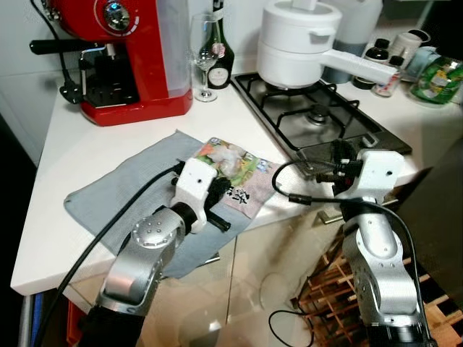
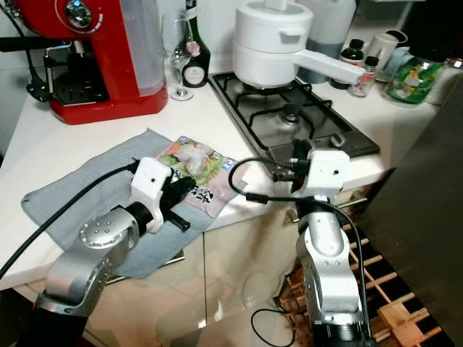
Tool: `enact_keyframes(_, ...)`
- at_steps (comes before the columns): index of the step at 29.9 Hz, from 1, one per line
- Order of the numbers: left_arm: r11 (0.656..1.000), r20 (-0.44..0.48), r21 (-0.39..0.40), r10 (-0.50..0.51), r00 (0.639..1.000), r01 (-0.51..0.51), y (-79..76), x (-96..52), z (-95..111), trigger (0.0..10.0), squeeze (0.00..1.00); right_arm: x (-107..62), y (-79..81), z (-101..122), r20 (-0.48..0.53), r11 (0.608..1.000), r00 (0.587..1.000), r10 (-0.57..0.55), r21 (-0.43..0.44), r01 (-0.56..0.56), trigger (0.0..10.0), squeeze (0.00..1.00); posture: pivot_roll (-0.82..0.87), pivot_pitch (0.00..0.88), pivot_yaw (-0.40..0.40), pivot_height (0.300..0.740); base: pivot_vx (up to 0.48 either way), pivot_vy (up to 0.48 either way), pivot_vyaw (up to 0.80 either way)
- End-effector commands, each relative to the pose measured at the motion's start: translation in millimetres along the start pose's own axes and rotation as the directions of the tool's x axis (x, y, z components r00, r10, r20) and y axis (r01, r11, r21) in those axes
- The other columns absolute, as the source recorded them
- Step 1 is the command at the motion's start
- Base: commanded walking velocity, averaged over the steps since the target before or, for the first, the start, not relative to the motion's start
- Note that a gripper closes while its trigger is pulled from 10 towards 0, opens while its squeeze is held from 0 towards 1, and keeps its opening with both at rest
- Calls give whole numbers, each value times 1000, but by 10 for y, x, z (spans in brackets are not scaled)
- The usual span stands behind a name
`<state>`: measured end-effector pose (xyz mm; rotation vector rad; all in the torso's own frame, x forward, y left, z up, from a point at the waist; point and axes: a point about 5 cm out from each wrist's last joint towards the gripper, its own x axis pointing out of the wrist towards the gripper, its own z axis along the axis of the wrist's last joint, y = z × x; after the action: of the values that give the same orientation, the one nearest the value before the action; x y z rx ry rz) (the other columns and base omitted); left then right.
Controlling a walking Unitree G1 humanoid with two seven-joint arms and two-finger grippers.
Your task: Restocking fridge
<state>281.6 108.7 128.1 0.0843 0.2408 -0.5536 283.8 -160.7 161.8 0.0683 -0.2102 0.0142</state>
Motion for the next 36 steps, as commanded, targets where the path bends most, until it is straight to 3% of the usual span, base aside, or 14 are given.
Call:
enact_keyframes(1,994,-253,-103,15,967,-42,50,-76,-537,10000,0,47,36,7,-25,992,999,22,123,-19,10000,0,-95,0,-14,740,0,0,0)
enact_keyframes(4,994,-248,-101,14,969,-41,60,-72,-507,10000,0,116,159,56,-35,949,994,102,304,-87,10000,0,-92,0,-13,740,0,0,0)
enact_keyframes(7,995,-241,-96,17,970,-41,72,-57,-487,10000,0,165,249,111,-20,914,987,157,381,-137,10000,0,-92,0,-13,740,0,0,0)
enact_keyframes(9,994,-242,-100,12,970,-37,64,-48,-487,10000,0,183,360,94,-42,856,973,226,486,-178,10000,0,-94,0,-13,740,0,0,0)
enact_keyframes(14,993,-244,-114,2,970,-31,34,-32,-497,10000,0,207,562,62,-66,752,939,338,618,-228,10000,0,-86,0,-21,740,0,0,0)
enact_keyframes(16,993,-243,-117,3,970,-32,32,-30,-495,10000,0,216,584,36,-87,728,930,356,650,-218,10000,0,-82,0,-24,740,0,0,0)
enact_keyframes(24,991,-238,-127,4,971,-35,29,-28,-493,10000,0,213,564,-38,-153,720,919,363,672,-173,10000,0,-84,0,-21,740,0,0,0)
enact_keyframes(29,991,-232,-129,3,973,-34,37,-23,-475,10000,0,200,529,-112,-222,771,911,347,620,-143,10000,0,-84,0,-25,740,0,0,0)
enact_keyframes(30,991,-229,-130,6,973,-37,42,-22,-470,10000,0,196,487,-143,-249,817,915,318,561,-131,10000,1000,-86,0,-23,740,0,0,0)
enact_keyframes(31,991,-224,-128,8,975,-37,44,-19,-463,10000,0,195,401,-190,-282,901,926,251,419,-117,10000,1000,-86,0,-24,740,0,0,0)
enact_keyframes(33,992,-212,-124,8,977,-35,40,-12,-449,10000,0,184,302,-206,-271,974,946,177,185,-130,10000,1000,-87,0,-26,740,0,0,0)
enact_keyframes(34,992,-212,-124,8,977,-35,40,-12,-449,10000,0,184,302,-206,-271,974,946,177,185,-130,10000,1000,-87,0,-26,740,0,0,0)
enact_keyframes(35,992,-197,-124,4,980,-29,26,-2,-429,10000,0,166,279,-173,-228,986,960,163,56,-154,10000,1000,-89,0,-26,740,0,0,0)
enact_keyframes(36,992,-192,-125,1,981,-25,15,3,-421,10000,0,148,274,-159,-210,988,966,153,21,-152,10000,1000,-90,0,-27,740,0,0,0)
